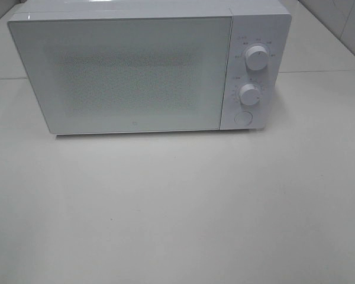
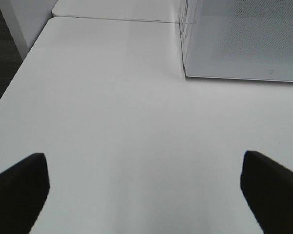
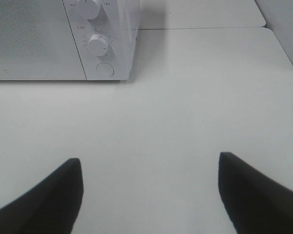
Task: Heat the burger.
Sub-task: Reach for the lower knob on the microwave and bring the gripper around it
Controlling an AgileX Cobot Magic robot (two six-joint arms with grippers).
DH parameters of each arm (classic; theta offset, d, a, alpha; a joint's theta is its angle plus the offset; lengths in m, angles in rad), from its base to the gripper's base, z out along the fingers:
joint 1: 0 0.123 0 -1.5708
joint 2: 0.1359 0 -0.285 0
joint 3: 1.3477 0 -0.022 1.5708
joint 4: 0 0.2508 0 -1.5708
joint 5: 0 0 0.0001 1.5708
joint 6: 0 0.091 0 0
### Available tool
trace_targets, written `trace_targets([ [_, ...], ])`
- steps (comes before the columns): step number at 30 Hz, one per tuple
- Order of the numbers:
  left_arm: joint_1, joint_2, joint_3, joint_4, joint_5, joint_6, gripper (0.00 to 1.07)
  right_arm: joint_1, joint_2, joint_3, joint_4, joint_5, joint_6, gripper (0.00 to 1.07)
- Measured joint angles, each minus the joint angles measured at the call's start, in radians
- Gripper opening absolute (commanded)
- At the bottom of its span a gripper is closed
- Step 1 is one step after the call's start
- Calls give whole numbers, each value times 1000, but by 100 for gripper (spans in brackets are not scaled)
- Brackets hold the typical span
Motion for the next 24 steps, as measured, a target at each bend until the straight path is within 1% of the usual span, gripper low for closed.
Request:
trace_targets([
  [2, 0, 0, 0, 0, 0, 0, 101, 0, 0, -8, 0, -17, 0, 75],
  [4, 0, 0, 0, 0, 0, 0, 101, 0, 13, -27, 0, -96, 10, 76],
  [6, 0, 0, 0, 0, 0, 0, 101, 0, 26, -32, 0, -124, 14, 76],
  [7, 0, 0, 0, 0, 0, 0, 101, 0, 77, -35, 0, -179, 22, 77],
  [8, 0, 0, 0, 0, 0, 0, 101, 0, 77, -35, 0, -179, 22, 77],
  [9, 0, 0, 0, 0, 0, 0, 101, 0, 139, -35, 0, -211, 24, 77],
  [11, 0, 0, 0, 0, 0, 0, 101, 0, 163, -35, 0, -225, 24, 77],
  [12, 0, 0, 0, 0, 0, 0, 101, 0, 217, -35, 0, -274, 18, 77],
  [13, 0, 0, 0, 0, 0, 0, 101, 0, 217, -35, 0, -274, 18, 77],
  [15, 0, 0, 0, 1, 0, 0, 101, 0, 270, -33, -8, -367, 0, 77],
  [16, 0, 0, 0, 1, 0, 0, 101, 0, 270, -33, -8, -367, 0, 77],
  [17, 0, 0, 0, 1, 0, 0, 101, 0, 297, -13, -21, -471, -14, 77],
  [18, 0, 0, 0, 1, 0, 0, 101, 0, 297, -13, -21, -471, -14, 77],
  [19, 0, 0, 0, 1, 0, 0, 101, 0, 318, 31, -25, -586, -22, 77],
  [20, 0, 0, 0, 1, 0, 0, 101, 0, 330, 59, -26, -633, -23, 77],
  [21, 0, 0, 0, 1, 0, 0, 101, 0, 330, 59, -26, -633, -23, 77],
  [22, 0, 0, 0, 1, 0, 0, 101, 0, 352, 113, -27, -752, -31, 77],
  [23, 0, 0, 0, 1, 0, 0, 101, 0, 365, 138, -28, -801, -36, 76],
  [24, 0, 0, 0, 1, 0, 0, 101, 0, 365, 138, -28, -801, -36, 76],
])
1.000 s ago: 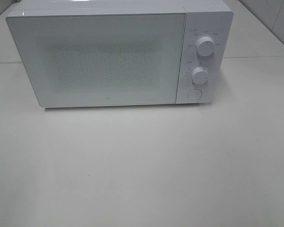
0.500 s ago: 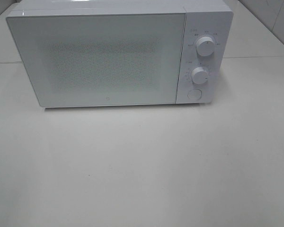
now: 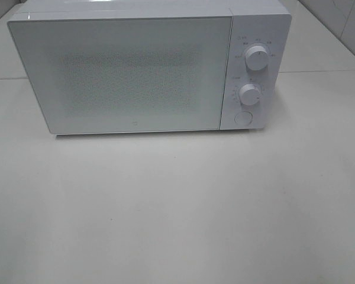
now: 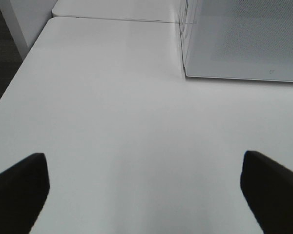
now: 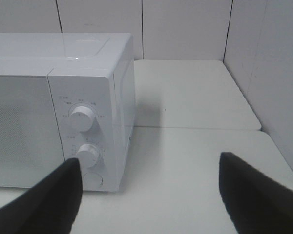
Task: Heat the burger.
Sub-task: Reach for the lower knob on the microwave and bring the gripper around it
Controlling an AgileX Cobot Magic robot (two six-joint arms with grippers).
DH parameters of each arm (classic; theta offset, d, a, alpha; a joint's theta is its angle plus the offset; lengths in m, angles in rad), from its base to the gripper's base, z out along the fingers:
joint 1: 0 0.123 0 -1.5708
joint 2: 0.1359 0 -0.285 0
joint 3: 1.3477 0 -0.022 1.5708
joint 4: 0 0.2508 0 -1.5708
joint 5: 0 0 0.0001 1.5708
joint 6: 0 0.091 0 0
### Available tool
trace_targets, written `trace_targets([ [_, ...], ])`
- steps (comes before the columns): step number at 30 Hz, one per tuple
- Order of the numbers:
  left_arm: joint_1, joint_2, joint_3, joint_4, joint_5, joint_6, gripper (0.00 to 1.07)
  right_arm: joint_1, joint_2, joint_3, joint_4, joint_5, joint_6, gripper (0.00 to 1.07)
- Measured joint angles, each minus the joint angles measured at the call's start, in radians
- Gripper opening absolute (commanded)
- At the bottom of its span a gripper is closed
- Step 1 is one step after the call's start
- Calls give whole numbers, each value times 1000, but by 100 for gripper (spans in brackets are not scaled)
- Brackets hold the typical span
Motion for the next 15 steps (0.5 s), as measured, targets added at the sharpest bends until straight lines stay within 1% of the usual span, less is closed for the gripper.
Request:
trace_targets([
  [1, 0, 0, 0, 0, 0, 0, 101, 0, 26, 50, -9, -125, -11, 76],
  [2, 0, 0, 0, 0, 0, 0, 101, 0, 41, 74, -13, -185, -13, 76],
  [3, 0, 0, 0, 0, 0, 0, 101, 0, 41, 74, -13, -185, -13, 76],
  [4, 0, 0, 0, 0, 0, 0, 101, 0, 73, 114, -17, -293, -16, 76],
  [5, 0, 0, 0, 0, 0, 0, 101, 0, 93, 129, -17, -348, -17, 76],
  [6, 0, 0, 0, 0, 0, 0, 101, 0, 93, 129, -17, -348, -17, 76],
  [7, 0, 0, 0, 0, 0, 0, 101, 0, 137, 147, -17, -432, -17, 76],
  [9, 0, 0, 0, 0, 0, 0, 101, 0, 163, 151, -17, -465, -17, 76],
  [10, 0, 0, 0, 0, 0, 0, 101, 0, 221, 154, -18, -514, -17, 77],
  [12, 0, 0, 0, 0, 0, 0, 101, 0, 251, 154, -18, -536, -17, 77],
  [14, 0, 0, 0, 0, 0, 0, 101, 0, 334, 155, -18, -599, -17, 78],
  [15, 0, 0, 0, 0, 0, 0, 101, 0, 334, 155, -18, -599, -17, 78],
])
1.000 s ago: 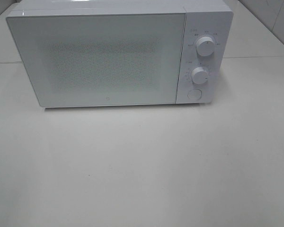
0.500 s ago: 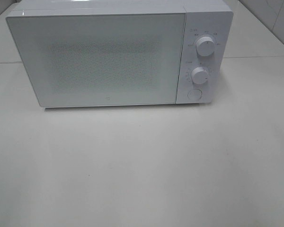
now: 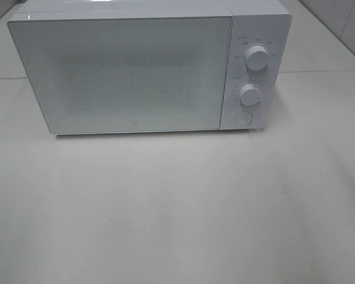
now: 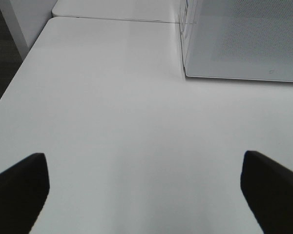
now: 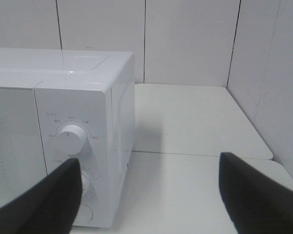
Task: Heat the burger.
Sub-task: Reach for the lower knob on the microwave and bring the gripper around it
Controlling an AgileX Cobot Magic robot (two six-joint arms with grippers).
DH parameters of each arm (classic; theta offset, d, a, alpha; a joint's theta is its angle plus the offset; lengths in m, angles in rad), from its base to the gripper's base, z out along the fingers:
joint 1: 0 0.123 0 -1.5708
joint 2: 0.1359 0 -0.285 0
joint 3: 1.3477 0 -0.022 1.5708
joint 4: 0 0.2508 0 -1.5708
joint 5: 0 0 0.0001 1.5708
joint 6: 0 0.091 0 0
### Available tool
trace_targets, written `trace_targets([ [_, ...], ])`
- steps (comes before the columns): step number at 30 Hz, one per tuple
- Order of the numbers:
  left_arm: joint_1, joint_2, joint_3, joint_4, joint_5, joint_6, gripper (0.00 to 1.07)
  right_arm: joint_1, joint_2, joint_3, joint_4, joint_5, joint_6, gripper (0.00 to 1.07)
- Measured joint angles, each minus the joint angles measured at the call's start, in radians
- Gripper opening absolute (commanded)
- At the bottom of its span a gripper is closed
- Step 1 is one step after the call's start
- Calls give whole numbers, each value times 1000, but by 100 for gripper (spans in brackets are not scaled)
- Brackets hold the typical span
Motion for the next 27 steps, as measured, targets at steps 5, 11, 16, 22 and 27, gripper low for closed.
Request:
trace_targets([
  [5, 0, 0, 0, 0, 0, 0, 101, 0, 254, 1, -14, -171, 41, 83],
  [11, 0, 0, 0, 0, 0, 0, 101, 0, 406, 3, -43, -358, 53, 82],
  [16, 0, 0, 0, 0, 0, 0, 101, 10, 596, 3, -39, -638, 53, 82],
  [22, 0, 0, 0, 0, 0, 0, 101, 148, 806, 1, 136, -769, 14, 80],
  [27, 0, 0, 0, 0, 0, 0, 101, 242, 911, -38, 244, -770, -2, 78],
])
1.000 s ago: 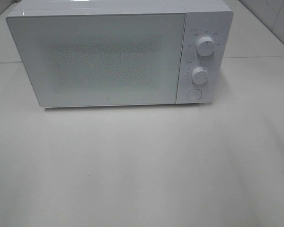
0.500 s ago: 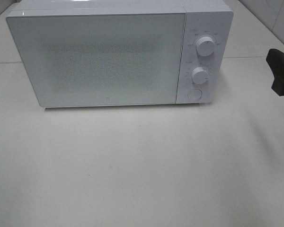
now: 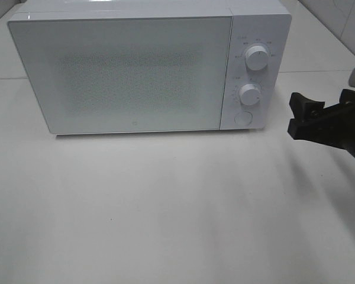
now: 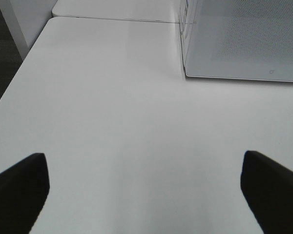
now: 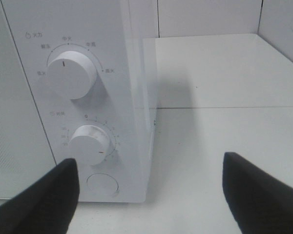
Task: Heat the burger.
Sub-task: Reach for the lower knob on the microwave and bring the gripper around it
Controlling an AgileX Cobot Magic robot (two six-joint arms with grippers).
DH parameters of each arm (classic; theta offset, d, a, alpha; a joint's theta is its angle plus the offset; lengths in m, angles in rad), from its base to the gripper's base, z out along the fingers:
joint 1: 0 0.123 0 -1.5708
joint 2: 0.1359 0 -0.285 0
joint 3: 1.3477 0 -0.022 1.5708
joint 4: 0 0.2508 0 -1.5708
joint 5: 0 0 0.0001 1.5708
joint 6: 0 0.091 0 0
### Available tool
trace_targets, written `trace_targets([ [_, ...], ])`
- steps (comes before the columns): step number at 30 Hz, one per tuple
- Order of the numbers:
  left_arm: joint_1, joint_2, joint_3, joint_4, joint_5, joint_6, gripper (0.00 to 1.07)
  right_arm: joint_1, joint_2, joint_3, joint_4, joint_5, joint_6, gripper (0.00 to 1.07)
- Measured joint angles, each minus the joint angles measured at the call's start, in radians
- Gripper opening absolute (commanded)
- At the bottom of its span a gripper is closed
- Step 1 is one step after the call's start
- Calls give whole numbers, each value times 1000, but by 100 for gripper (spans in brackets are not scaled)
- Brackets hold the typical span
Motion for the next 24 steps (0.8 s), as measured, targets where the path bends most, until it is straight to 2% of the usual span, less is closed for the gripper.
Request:
trace_targets([
  [5, 0, 0, 0, 0, 0, 0, 101, 115, 93, -79, 103, -7, -2, 77],
  [10, 0, 0, 0, 0, 0, 0, 101, 183, 187, -145, 159, -7, -4, 76],
  [24, 0, 0, 0, 0, 0, 0, 101, 208, 316, -300, 204, -7, -122, 76],
])
